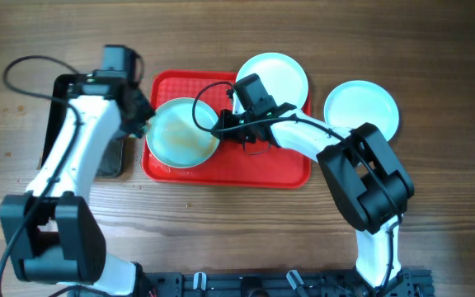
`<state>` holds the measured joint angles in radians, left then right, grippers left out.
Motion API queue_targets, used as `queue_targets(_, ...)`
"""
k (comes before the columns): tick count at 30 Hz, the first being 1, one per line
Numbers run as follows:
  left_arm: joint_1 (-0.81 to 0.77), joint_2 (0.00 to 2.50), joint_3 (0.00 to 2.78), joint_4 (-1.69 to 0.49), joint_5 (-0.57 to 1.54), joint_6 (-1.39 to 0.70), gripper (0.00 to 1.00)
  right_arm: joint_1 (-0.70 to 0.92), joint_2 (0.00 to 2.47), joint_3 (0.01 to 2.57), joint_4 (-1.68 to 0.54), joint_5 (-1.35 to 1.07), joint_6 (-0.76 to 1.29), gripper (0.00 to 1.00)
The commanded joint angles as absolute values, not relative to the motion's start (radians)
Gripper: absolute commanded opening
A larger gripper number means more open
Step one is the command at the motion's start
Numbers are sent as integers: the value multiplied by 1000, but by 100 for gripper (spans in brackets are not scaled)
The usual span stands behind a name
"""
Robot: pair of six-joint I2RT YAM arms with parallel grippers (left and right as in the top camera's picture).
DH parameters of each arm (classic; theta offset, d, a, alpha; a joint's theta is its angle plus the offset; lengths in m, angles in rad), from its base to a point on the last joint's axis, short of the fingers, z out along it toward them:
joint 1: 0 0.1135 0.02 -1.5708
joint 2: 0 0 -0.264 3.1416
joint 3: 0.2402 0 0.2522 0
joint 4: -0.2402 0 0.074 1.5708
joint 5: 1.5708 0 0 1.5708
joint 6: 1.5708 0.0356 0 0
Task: Clean dirty plates on tray and stack at the side
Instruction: 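Return the sponge to the black tray with the left gripper, then lift the cleaned plate with the right gripper and carry it right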
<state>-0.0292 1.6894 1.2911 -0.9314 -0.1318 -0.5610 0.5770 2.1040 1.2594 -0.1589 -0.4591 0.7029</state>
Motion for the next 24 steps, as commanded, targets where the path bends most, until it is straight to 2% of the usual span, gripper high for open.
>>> queue_targets(1,67,1669,1303,-924,-121,-498,4,577,2150,1250,-176,-416,697,4)
queue_targets(7,143,1669,1300,-927,-120,-493,5,576,2142,1272,-205,-437,696,4)
queue_targets(10,142,1669,1300,-925,-120,-494,4,574,2111,1344,-324,-402,602,4)
queue_targets(17,142,1669,1300,-925,-120,-494,4,576,1939,1456,-563,-125,422,4)
queue_targets(24,142,1669,1300,-925,-120,-494,4,600,1809,1475,-626,176,230,4)
